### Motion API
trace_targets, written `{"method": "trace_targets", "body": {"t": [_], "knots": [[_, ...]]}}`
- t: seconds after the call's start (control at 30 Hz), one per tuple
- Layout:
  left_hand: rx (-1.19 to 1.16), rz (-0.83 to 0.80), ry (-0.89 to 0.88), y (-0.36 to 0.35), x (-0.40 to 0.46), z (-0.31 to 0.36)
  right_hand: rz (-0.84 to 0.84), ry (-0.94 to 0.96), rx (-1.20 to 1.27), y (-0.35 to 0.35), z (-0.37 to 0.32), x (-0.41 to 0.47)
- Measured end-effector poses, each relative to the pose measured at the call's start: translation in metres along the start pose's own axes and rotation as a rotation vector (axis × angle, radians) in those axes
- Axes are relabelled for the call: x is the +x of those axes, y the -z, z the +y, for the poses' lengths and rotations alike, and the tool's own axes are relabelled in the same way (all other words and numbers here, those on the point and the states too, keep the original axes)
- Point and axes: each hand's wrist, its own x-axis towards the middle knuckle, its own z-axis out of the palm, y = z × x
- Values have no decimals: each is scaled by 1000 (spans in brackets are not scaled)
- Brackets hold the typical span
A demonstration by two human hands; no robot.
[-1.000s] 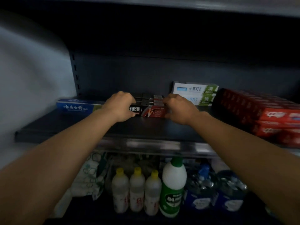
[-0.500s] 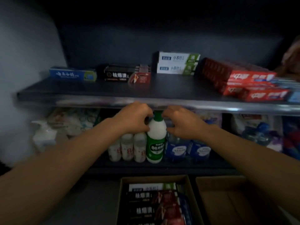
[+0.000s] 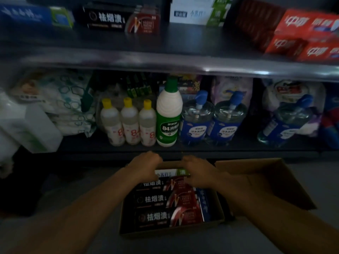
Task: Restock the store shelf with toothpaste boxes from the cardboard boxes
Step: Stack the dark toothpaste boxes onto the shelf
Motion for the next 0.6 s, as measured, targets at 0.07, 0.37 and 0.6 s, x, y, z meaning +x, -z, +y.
{"method": "trace_targets", "body": {"t": [0.07, 0.37, 0.6], "knots": [[-43, -30, 13, -18, 8, -6, -8, 16, 28, -18, 5, 6], [-97, -64, 46, -50, 24, -25, -123, 46, 1, -53, 14, 31], [-141, -79, 50, -44, 31, -32, -192, 57, 50, -52, 25, 45]]}}
